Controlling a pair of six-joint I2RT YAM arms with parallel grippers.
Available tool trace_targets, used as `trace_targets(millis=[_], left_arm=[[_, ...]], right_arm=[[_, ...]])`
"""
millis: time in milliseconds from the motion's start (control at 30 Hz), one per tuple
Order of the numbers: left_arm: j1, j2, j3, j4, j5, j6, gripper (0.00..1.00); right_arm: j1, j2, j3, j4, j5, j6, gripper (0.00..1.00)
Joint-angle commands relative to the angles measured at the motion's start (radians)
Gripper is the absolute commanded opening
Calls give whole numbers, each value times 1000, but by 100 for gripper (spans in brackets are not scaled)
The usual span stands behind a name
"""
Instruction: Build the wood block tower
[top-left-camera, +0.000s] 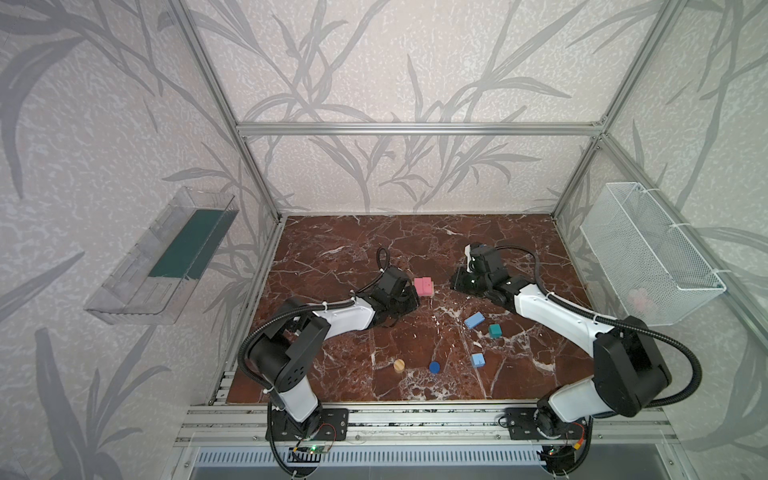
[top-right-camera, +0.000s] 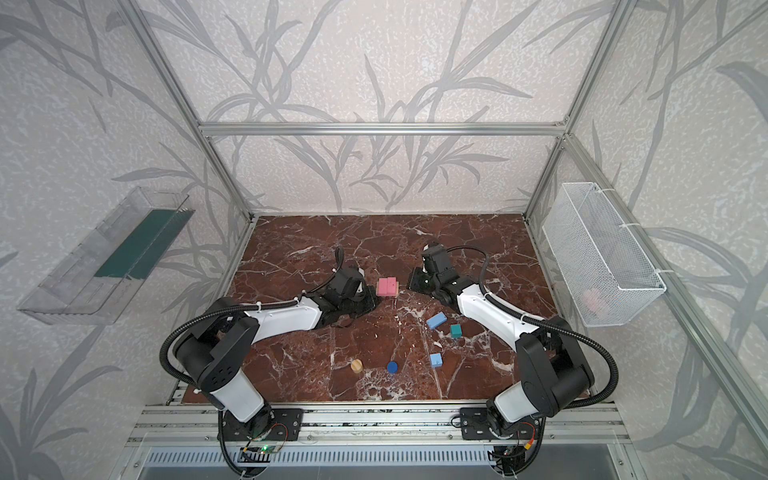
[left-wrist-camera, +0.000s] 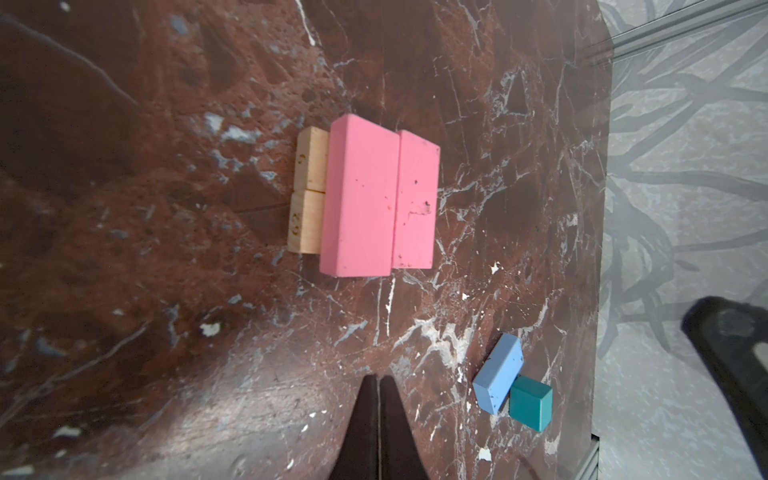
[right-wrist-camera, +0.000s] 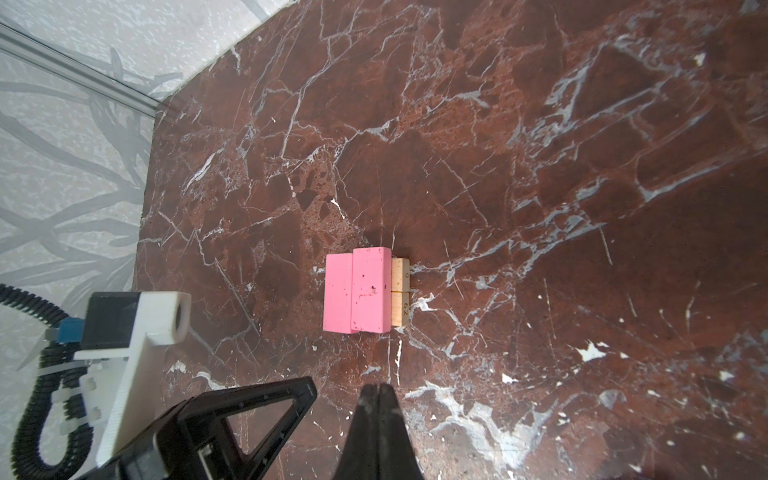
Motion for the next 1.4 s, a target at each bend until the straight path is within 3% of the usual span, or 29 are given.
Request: trace_targets(millis=[0, 1367], left_arm=[[-5, 30, -5, -9, -49, -15, 0], [4, 135, 85, 12, -39, 1, 0]], right_arm=[[-8, -18, -9, 19, 4, 2, 0], [-16, -9, -11, 22, -2, 5, 0]])
